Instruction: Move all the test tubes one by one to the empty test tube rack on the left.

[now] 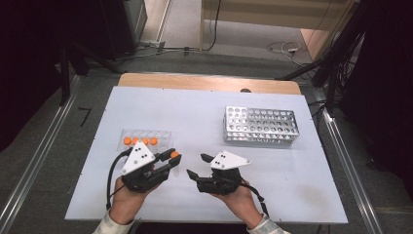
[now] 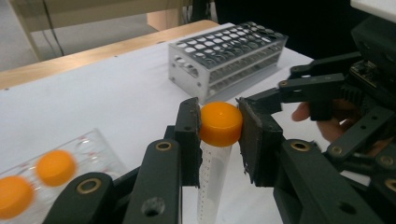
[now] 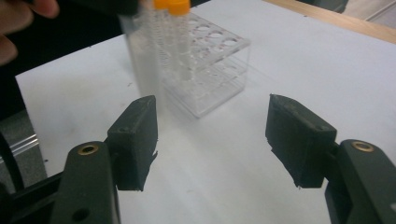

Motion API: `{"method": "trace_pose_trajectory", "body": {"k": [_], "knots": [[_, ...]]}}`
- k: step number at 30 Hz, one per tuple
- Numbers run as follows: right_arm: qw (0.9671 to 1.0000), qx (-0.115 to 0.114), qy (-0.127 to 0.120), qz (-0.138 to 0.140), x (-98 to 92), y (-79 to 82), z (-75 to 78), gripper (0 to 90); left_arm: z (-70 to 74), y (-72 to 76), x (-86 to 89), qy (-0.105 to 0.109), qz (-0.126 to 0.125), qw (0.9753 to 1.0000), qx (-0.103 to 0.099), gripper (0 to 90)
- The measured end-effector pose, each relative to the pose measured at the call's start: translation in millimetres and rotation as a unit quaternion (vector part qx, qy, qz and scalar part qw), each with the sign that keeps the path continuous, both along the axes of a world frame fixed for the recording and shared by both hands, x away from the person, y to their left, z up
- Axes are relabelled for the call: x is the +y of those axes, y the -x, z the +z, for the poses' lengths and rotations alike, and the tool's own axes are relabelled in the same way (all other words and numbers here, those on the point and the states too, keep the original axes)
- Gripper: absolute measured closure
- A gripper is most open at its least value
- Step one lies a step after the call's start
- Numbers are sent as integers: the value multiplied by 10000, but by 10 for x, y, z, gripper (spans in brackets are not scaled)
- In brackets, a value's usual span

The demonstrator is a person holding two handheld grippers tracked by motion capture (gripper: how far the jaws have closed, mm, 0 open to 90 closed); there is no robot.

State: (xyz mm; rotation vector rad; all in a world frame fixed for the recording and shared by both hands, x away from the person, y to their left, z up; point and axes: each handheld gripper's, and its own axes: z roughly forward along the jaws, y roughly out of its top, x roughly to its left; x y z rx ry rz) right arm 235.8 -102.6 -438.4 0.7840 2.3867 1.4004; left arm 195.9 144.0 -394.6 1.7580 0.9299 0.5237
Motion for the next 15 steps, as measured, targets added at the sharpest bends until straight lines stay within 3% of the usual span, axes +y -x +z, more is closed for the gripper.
{"method": "trace_pose_trajectory", "body": {"k": [5, 15], "knots": [[9998, -50, -26, -180, -155, -41, 29, 324, 143, 17, 301, 155, 376, 9992, -51, 699], [9984, -50, -8, -558, -455, -97, 28, 322, 287, 52, 765, 205, 776, 9967, 122, 699]]}}
